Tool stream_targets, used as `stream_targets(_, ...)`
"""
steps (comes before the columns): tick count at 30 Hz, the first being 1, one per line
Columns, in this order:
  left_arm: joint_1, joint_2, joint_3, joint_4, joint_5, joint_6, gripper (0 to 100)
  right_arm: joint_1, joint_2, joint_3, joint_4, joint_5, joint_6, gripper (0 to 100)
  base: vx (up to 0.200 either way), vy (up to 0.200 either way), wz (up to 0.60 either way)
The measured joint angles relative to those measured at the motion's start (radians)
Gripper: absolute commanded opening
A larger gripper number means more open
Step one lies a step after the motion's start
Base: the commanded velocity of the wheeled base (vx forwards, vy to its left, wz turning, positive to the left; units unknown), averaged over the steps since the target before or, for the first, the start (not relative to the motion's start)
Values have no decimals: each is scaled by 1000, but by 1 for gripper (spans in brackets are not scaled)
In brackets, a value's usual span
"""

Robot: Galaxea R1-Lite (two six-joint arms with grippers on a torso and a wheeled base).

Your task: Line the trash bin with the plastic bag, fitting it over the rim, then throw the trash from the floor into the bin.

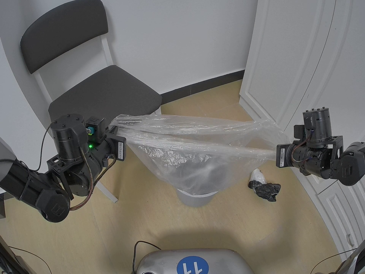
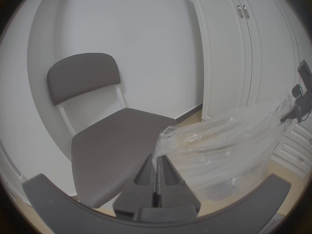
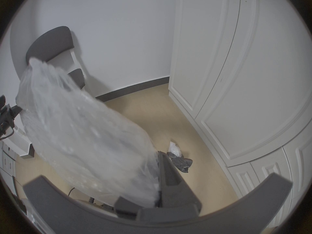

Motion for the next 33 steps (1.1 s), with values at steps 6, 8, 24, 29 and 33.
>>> stream_targets(6,-1,4,-3,-13,-2,-2,0,-6,-5,9,-30,4,-4,0,0,0,0)
stream_targets(8,-4,9,-5,-20,-3,-4,0,-3,-3,14,-76,6,-5,0,0,0,0)
stream_targets(24,-121,182,-21,-439,-5,-10,0,67,163,150,-798,87,-89,0,0,0,0)
stream_targets(29,-180,225,-21,-454,-6,-40,0,128,214,190,-849,142,-76,0,0,0,0)
stream_targets(33,-212,243,-22,-455,-5,-68,0,168,236,198,-850,168,-7,0,0,0,0)
